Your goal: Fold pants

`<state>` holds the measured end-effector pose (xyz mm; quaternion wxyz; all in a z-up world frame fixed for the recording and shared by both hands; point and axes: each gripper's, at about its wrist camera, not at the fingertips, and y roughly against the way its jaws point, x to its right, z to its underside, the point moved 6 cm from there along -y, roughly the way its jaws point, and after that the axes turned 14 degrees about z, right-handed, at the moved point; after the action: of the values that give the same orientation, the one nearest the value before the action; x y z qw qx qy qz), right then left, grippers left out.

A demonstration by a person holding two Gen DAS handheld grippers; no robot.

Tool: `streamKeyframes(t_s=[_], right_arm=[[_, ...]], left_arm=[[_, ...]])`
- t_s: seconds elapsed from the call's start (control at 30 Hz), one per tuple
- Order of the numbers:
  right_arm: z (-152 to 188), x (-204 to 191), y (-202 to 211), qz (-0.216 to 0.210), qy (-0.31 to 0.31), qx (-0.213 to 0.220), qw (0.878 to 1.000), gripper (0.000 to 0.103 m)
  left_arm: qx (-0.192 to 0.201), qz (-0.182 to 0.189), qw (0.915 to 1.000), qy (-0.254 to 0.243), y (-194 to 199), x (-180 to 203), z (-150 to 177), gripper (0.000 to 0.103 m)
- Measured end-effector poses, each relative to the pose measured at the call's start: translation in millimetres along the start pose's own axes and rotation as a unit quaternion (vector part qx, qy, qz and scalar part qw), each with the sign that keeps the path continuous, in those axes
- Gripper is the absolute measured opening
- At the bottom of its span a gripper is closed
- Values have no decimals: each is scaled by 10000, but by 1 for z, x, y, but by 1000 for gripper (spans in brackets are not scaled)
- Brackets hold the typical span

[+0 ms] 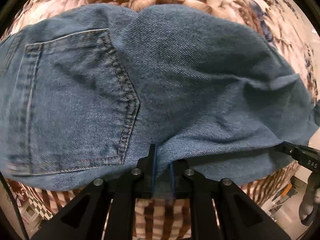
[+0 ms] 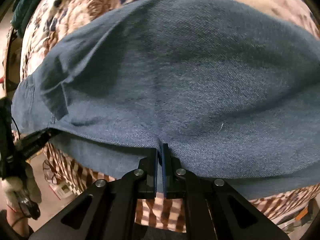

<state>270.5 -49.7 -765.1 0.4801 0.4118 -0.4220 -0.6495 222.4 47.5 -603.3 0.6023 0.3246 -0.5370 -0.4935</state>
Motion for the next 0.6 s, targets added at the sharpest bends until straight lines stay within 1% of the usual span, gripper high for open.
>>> streamKeyframes(t_s=[0.1, 0.17, 0.2, 0.23, 0.27, 0.3, 0.33, 0.37, 0.4, 0.43, 0.47, 0.5, 0.57, 0.6], right_arm=[[2, -3, -6, 57, -42, 1, 10000, 4], [5, -6, -10, 109, -38, -13, 9999, 5], [6, -8, -11, 124, -49, -42, 9999, 5], [4, -13, -12, 85, -36, -92, 9999, 8], [3, -16, -11, 58, -2, -139, 9999, 9], [4, -17, -8, 17, 41, -141, 9999, 10], [4, -18, -4, -36, 73, -116, 9999, 15], [5, -18, 0, -109, 81, -88, 9999, 48], [8, -18, 6, -183, 46, -59, 9998, 75], [9, -18, 10, -228, 36, -27, 9997, 103], [11, -17, 15, -295, 21, 50, 9996, 103], [14, -16, 19, -302, -24, 106, 9995, 103], [15, -6, 27, -136, -112, 257, 9995, 103], [16, 0, 31, -13, -196, 379, 9991, 103]], left_arm=[[-4, -40, 10000, 72, -5, -2, -1, 9], [17, -112, 9999, 60, -3, -2, 1, 12], [33, -203, 9998, 29, 0, 1, 2, 13], [66, -272, 9996, 8, 3, 4, 4, 13], [115, -324, 9994, -7, 8, 7, 6, 15], [178, -359, 9992, -30, 10, 17, 7, 16], [283, -405, 9988, -70, 17, 22, 9, 22], [405, -418, 9983, -70, 23, 24, 12, 32], [503, -371, 9980, -45, 28, 26, 13, 40], [586, -326, 9977, 2, 33, 27, 15, 60], [678, -313, 9972, 66, 38, 27, 18, 84], [818, -371, 9958, 185, 44, 25, 20, 89], [1085, -457, 9922, 417, 56, 18, 24, 90], [1261, -445, 9890, 625, 64, 11, 26, 90]])
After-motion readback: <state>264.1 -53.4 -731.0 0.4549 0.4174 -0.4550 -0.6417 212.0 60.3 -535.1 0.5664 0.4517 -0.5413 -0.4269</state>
